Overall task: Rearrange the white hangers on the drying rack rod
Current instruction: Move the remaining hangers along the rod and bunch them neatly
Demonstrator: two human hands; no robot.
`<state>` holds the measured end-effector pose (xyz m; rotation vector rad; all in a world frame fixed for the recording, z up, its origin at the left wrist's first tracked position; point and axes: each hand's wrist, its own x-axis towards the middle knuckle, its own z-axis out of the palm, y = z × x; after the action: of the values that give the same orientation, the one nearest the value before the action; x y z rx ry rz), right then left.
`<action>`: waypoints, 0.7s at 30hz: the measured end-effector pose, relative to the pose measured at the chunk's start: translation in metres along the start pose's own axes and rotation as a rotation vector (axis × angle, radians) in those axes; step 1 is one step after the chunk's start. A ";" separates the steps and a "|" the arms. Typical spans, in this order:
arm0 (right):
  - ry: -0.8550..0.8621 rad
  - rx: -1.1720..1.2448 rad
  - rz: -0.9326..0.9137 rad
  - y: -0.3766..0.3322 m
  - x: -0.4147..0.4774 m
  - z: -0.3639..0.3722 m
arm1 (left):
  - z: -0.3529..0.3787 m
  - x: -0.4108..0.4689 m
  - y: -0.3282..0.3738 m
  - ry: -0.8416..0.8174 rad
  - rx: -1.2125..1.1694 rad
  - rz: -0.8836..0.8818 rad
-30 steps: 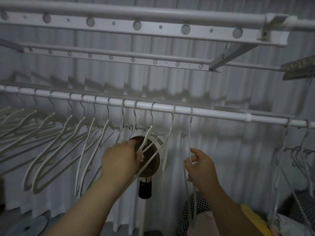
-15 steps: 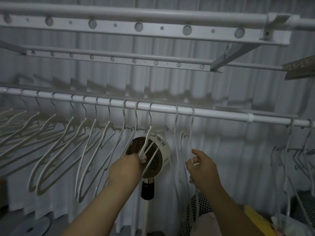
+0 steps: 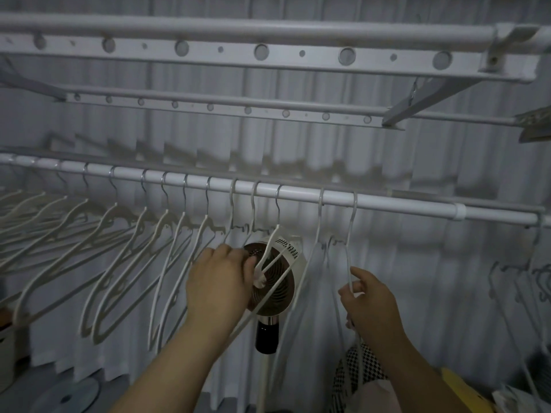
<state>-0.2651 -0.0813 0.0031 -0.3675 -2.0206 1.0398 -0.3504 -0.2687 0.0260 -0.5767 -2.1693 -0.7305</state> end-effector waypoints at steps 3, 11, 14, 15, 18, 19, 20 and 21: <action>0.009 -0.002 0.002 0.001 -0.001 -0.001 | 0.004 0.008 -0.013 -0.100 0.029 -0.032; 0.009 0.005 0.017 0.003 0.001 -0.002 | 0.019 0.011 -0.022 -0.260 -0.142 -0.180; 0.010 0.008 0.019 0.002 0.000 -0.002 | 0.021 0.011 -0.025 -0.333 -0.180 -0.211; 0.007 0.006 0.019 0.002 -0.001 -0.001 | 0.022 0.010 -0.026 -0.343 -0.171 -0.202; 0.000 0.005 0.024 0.002 -0.001 -0.001 | 0.024 0.010 -0.025 -0.321 -0.132 -0.182; 0.000 0.005 0.023 0.002 -0.001 -0.001 | 0.024 0.009 -0.024 -0.311 -0.122 -0.181; 0.000 0.004 0.020 0.001 -0.001 0.000 | 0.024 0.008 -0.023 -0.307 -0.117 -0.177; 0.000 0.002 0.017 0.000 -0.001 0.000 | 0.024 0.008 -0.023 -0.311 -0.120 -0.172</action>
<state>-0.2645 -0.0818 0.0022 -0.3843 -2.0198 1.0528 -0.3817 -0.2686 0.0116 -0.6032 -2.4980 -0.9181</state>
